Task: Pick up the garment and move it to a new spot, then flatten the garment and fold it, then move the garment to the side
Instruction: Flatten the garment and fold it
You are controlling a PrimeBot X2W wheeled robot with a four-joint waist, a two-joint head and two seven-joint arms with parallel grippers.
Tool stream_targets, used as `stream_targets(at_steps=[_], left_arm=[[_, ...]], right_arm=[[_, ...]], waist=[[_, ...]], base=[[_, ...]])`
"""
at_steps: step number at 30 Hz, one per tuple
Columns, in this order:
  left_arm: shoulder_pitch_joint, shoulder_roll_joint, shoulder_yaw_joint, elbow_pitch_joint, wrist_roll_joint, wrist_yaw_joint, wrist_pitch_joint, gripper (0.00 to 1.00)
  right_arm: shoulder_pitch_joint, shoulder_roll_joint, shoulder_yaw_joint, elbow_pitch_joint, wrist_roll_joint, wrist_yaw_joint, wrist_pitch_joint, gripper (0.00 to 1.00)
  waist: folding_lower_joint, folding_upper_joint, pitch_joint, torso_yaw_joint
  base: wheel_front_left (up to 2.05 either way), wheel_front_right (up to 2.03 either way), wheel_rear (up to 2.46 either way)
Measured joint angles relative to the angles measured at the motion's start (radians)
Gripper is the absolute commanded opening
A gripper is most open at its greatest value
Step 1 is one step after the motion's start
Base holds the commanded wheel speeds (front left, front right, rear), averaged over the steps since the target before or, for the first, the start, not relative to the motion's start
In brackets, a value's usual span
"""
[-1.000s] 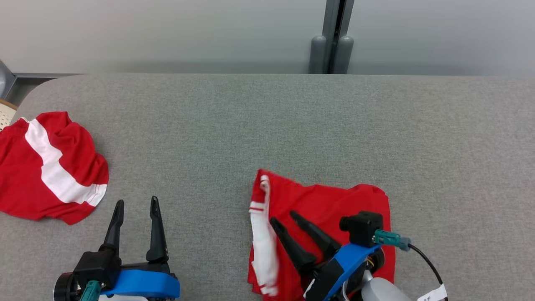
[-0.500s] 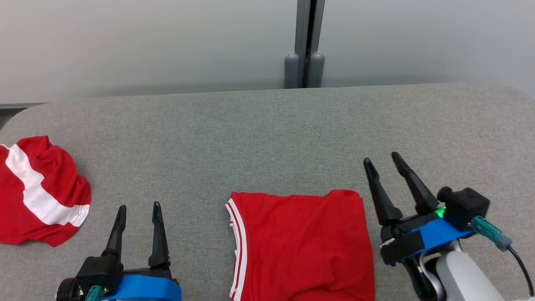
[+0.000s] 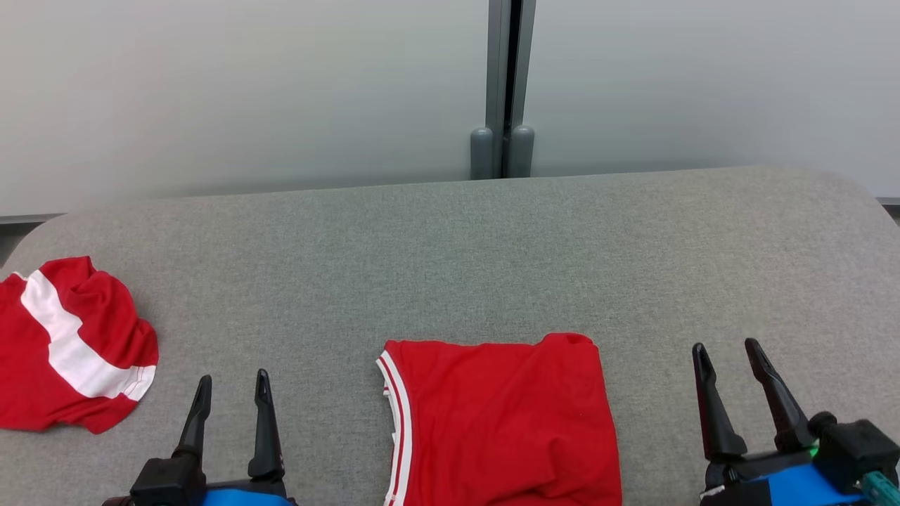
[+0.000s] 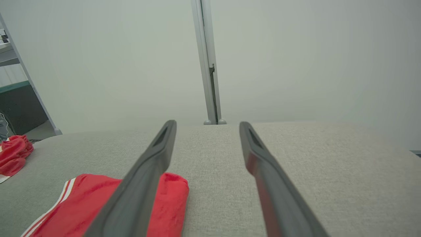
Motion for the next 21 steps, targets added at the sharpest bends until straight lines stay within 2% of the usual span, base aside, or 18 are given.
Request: stream_targets(at_steps=[8,21], left_arm=[[0.025,0.000,0.014,-0.002,0.018,0.000,0.000,1.00],[0.049,0.000,0.029,-0.010,0.033,0.000,0.000,1.00]], right_arm=[[0.090,0.035,-0.027,-0.033,-0.030,0.000,0.032,1.00],[0.094,0.048,-0.016,-0.042,-0.057,0.000,0.057,1.00]], waist=[[-0.0001,0.0000,-0.027,0.006],[0.0000,0.0000,-0.038,0.013]], base=[[0.00,0.00,0.00],[0.00,0.00,0.00]])
